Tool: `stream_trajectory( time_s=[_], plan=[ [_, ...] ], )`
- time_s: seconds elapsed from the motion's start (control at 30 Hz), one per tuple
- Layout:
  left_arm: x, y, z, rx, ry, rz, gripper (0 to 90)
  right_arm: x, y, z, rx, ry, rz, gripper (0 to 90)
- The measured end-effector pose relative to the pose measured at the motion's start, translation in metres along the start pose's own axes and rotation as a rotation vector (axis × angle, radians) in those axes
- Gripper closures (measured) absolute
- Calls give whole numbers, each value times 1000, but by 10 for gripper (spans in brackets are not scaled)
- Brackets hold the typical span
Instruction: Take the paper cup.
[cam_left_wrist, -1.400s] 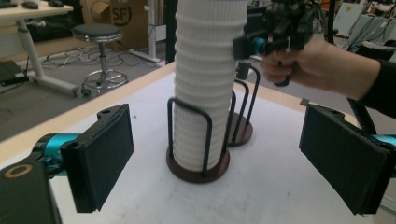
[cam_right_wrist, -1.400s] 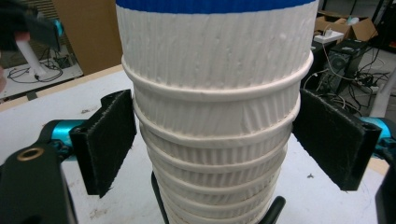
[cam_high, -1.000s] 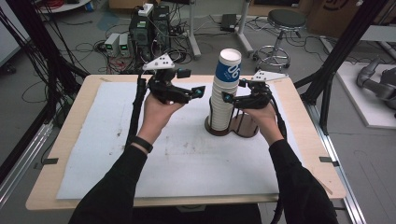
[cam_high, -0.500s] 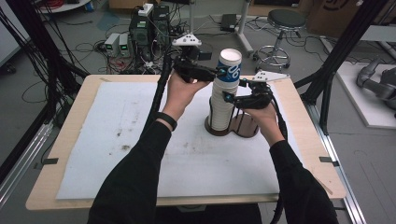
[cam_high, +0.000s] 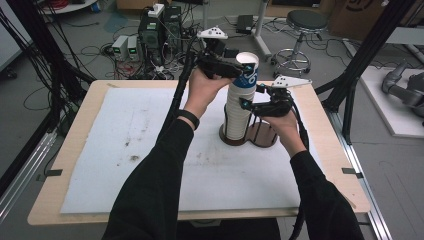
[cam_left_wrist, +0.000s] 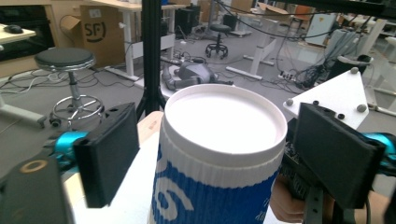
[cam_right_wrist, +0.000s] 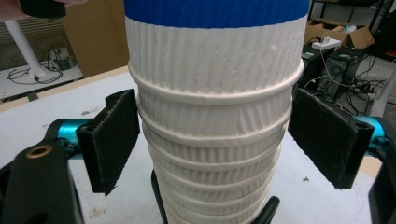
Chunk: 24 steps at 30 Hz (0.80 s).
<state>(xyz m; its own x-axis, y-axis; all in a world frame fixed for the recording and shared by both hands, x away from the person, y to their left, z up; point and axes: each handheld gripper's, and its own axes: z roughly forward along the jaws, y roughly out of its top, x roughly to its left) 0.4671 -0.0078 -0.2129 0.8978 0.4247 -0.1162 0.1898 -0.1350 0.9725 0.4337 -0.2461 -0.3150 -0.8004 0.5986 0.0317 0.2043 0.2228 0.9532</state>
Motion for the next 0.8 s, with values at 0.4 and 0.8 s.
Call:
stream_trajectory(
  time_s=[0.4,0.8],
  plan=[
    [0,1,2,7,-4,27,298,0,0,-1,-1,-1,3,180],
    [0,10,-4,-15,4,34,300,1,0,0,4,0,2,188]
  ],
)
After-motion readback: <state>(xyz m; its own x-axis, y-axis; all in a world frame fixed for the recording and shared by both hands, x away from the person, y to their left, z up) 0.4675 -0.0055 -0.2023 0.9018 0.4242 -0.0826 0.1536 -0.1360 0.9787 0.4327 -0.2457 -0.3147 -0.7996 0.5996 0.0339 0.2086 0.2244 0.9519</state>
